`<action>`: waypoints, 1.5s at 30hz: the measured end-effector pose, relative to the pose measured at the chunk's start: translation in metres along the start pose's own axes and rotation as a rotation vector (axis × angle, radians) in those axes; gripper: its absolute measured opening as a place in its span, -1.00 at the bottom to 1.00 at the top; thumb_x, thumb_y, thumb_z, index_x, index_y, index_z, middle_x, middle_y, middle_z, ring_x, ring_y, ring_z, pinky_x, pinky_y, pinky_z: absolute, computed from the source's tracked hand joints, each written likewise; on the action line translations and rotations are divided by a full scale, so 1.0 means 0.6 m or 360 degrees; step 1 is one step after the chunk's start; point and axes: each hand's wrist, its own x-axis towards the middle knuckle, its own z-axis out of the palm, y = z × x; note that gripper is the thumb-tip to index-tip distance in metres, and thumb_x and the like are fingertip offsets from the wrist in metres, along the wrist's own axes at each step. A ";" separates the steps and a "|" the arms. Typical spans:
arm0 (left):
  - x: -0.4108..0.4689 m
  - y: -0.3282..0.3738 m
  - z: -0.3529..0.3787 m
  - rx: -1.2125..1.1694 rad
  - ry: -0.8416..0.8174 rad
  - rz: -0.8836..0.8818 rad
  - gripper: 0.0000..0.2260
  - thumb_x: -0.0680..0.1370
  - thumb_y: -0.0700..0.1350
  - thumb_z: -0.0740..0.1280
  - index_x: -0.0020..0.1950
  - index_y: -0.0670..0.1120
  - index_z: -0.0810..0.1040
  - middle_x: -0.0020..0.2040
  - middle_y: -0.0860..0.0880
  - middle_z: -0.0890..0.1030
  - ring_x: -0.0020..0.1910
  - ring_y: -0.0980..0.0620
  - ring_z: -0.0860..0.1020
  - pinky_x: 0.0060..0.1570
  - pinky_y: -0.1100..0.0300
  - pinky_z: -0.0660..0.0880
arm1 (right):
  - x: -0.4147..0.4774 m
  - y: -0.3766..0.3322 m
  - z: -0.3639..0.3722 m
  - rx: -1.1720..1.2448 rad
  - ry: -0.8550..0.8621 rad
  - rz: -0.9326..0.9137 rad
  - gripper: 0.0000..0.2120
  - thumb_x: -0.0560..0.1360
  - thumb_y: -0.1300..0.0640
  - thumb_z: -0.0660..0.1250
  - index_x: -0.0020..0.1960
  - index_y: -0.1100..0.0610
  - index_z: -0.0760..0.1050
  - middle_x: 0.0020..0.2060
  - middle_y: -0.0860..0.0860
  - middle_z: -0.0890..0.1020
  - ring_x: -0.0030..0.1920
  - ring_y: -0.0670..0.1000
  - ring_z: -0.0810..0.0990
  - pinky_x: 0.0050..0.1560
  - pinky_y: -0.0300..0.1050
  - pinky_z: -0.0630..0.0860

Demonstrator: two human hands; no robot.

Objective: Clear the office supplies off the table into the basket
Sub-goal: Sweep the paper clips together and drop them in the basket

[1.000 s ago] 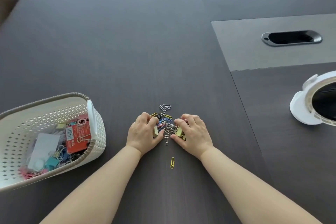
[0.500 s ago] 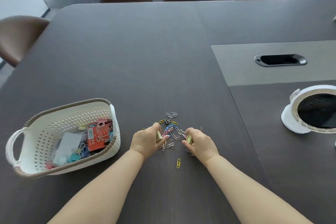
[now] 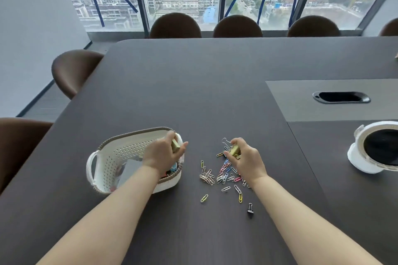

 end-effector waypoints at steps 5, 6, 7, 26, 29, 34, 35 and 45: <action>-0.003 -0.104 -0.036 0.0121 -0.0388 -0.0259 -0.48 0.42 0.35 0.15 0.04 -0.09 0.37 -0.20 -0.01 0.57 -0.23 0.02 0.56 -0.30 0.14 0.53 | -0.003 -0.095 0.028 0.0101 0.0008 -0.0142 -0.68 0.46 0.00 0.37 0.13 0.11 0.44 -0.21 0.06 0.59 -0.20 0.09 0.54 -0.07 -0.05 0.50; -0.006 -0.116 -0.039 0.0108 -0.0426 -0.0285 -0.44 0.39 0.39 0.09 0.04 -0.08 0.36 -0.20 0.00 0.56 -0.23 0.03 0.55 -0.31 0.13 0.54 | -0.004 -0.112 0.035 0.0112 0.0005 -0.0172 -0.68 0.46 0.00 0.37 0.14 0.11 0.43 -0.21 0.05 0.58 -0.21 0.08 0.53 -0.07 -0.06 0.50; -0.009 -0.127 -0.041 0.0083 -0.0445 -0.0296 -0.40 0.38 0.41 0.01 0.04 -0.08 0.36 -0.18 0.00 0.55 -0.22 0.04 0.54 -0.34 0.13 0.54 | -0.005 -0.128 0.041 0.0112 -0.0002 -0.0195 -0.67 0.46 -0.01 0.36 0.14 0.11 0.43 -0.21 0.04 0.57 -0.21 0.07 0.53 -0.07 -0.06 0.50; -0.048 -0.240 -0.080 -0.0046 -0.0297 0.0373 -0.90 0.48 -0.04 0.37 -0.12 -0.05 0.60 -0.15 0.05 0.59 -0.18 0.07 0.56 -0.20 0.24 0.46 | -0.007 -0.242 0.180 -0.0153 -0.0201 -0.0356 -0.63 0.49 -0.07 0.31 0.21 0.08 0.40 -0.02 0.03 0.60 -0.14 0.00 0.58 -0.09 -0.12 0.54; -0.064 -0.259 -0.093 0.0040 -0.0181 0.0373 -0.93 0.48 -0.07 0.37 -0.15 -0.05 0.61 -0.19 0.05 0.60 -0.22 0.04 0.57 -0.30 0.27 0.38 | -0.001 -0.259 0.208 -0.0344 -0.0327 -0.0427 -0.59 0.51 -0.09 0.26 0.29 0.05 0.34 0.17 0.00 0.53 0.14 0.00 0.49 0.15 -0.11 0.44; -0.087 -0.277 -0.099 0.0130 -0.0077 0.0373 -0.82 0.46 0.03 0.24 -0.26 0.00 0.57 -0.29 0.10 0.56 -0.35 0.08 0.55 -0.43 0.31 0.41 | 0.000 -0.257 0.226 -0.0662 -0.0553 -0.0378 -0.42 0.42 -0.10 0.38 0.36 -0.01 0.28 0.36 0.01 0.32 0.36 0.07 0.23 0.36 -0.03 0.24; -0.089 -0.276 -0.100 0.0138 -0.0061 0.0394 -0.78 0.44 0.05 0.19 -0.28 0.01 0.56 -0.31 0.11 0.55 -0.37 0.10 0.54 -0.45 0.33 0.41 | -0.002 -0.254 0.224 -0.0628 -0.0527 -0.0375 -0.41 0.40 -0.10 0.40 0.35 0.01 0.28 0.32 0.00 0.36 0.33 0.06 0.29 0.32 -0.05 0.29; -0.106 -0.232 -0.090 0.0184 -0.0044 0.0424 -0.73 0.42 0.04 0.14 -0.31 -0.03 0.57 -0.33 0.05 0.55 -0.38 0.05 0.54 -0.37 0.20 0.50 | -0.020 -0.219 0.201 -0.0738 -0.0649 -0.0464 -0.65 0.62 0.05 0.02 0.35 0.07 0.34 0.50 0.00 0.09 0.45 0.09 0.06 0.42 0.01 0.14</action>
